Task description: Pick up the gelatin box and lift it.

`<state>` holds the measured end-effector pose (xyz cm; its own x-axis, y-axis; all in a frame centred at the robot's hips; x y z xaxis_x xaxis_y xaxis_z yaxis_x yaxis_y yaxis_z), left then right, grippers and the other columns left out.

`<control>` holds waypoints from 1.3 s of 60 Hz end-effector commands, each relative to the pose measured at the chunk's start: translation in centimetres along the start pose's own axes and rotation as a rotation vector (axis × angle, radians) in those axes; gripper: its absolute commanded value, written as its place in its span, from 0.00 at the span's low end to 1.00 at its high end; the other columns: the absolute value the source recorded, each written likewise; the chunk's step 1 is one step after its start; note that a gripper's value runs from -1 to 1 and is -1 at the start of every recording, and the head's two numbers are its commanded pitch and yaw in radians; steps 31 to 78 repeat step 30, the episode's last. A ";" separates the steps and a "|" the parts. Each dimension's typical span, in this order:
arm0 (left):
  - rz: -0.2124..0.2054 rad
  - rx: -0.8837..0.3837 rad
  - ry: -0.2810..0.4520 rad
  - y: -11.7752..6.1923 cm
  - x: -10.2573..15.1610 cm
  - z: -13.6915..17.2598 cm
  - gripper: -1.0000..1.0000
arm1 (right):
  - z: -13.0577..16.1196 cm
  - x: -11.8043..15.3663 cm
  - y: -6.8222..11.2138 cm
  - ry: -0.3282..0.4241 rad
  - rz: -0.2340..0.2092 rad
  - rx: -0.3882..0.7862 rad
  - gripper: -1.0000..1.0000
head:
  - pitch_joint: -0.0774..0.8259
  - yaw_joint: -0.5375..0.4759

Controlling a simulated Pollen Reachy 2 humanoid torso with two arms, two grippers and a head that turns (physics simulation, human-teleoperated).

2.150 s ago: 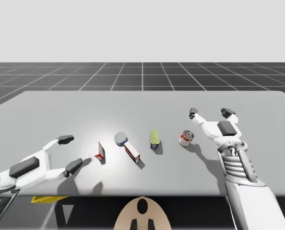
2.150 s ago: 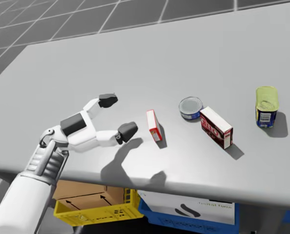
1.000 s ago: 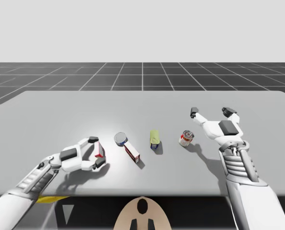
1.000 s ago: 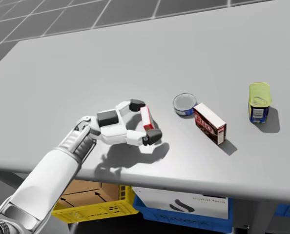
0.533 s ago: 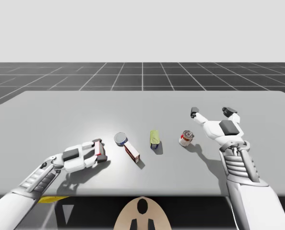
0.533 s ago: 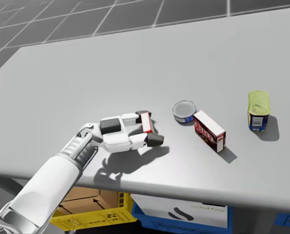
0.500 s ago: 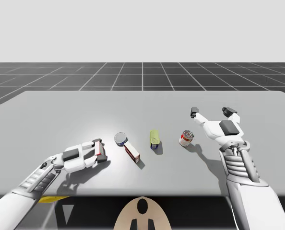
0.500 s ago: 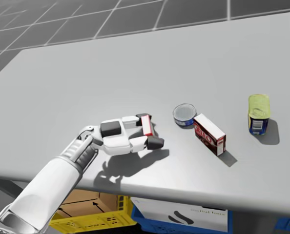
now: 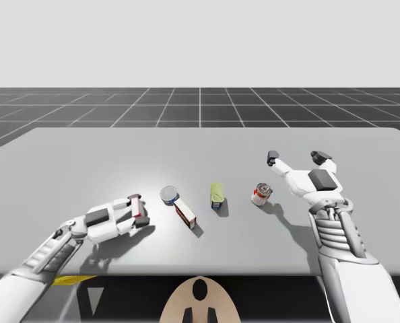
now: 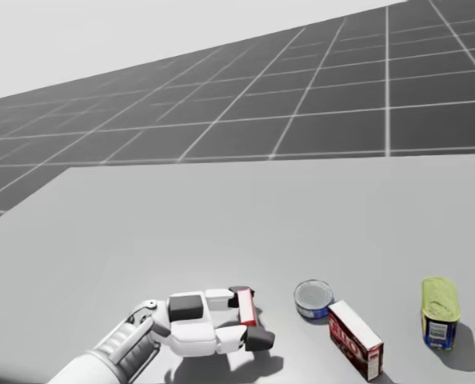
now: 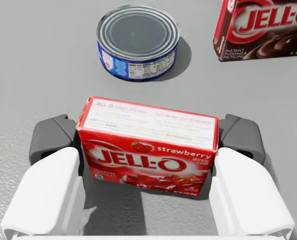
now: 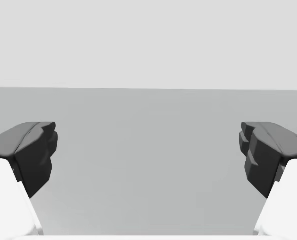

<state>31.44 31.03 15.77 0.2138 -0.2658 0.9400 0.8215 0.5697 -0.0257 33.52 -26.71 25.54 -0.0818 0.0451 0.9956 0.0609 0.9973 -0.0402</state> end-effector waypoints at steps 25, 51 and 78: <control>-0.084 0.379 -0.210 0.5 17.1 5.9 1.00 | 0.1 0.2 0.1 -0.010 0.009 -0.020 0.00 | 0.49 0.92; -0.099 0.433 -0.262 0.1 19.9 6.7 1.00 | 0.1 0.1 0.2 -0.006 0.006 -0.009 0.00 | 0.49 0.92; -0.099 0.433 -0.262 0.1 19.9 6.7 1.00 | 0.1 0.1 0.2 -0.006 0.006 -0.009 0.00 | 0.49 0.92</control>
